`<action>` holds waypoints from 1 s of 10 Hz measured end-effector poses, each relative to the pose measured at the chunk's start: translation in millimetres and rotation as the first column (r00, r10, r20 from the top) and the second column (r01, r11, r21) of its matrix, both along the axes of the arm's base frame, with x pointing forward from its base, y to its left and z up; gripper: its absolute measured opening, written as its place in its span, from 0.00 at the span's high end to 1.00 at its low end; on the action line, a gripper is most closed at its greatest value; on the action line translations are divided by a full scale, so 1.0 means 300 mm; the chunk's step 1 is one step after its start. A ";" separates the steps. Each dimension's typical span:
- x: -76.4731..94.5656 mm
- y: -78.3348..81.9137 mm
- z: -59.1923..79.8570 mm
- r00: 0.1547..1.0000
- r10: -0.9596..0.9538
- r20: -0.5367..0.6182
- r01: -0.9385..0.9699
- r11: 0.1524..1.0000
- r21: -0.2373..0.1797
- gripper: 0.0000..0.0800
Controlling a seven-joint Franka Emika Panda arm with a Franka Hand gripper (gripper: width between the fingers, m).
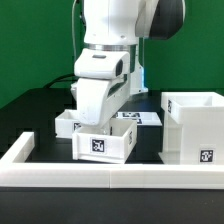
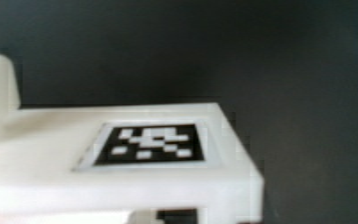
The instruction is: Assemble drawer
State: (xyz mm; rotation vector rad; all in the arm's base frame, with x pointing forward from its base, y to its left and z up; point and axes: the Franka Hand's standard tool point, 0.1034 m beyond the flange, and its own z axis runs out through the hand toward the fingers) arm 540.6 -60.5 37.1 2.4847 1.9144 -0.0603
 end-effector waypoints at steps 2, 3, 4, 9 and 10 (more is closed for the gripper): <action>-0.003 -0.003 -0.002 0.995 0.102 -0.004 -0.102 0.995 -0.009 0.95; -0.002 0.006 -0.002 0.990 0.141 -0.007 -0.141 0.990 -0.016 0.95; 0.002 0.021 -0.006 0.988 0.156 -0.004 -0.156 0.988 -0.018 0.95; 0.003 0.051 -0.028 0.983 0.180 -0.023 -0.180 0.983 -0.018 0.95; 0.001 0.049 -0.030 0.983 0.181 -0.023 -0.181 0.983 -0.019 0.95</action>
Offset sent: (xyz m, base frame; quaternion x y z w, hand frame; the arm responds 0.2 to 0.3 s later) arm 0.0010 0.0155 -0.0002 -0.0242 -0.0115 -0.0853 0.9960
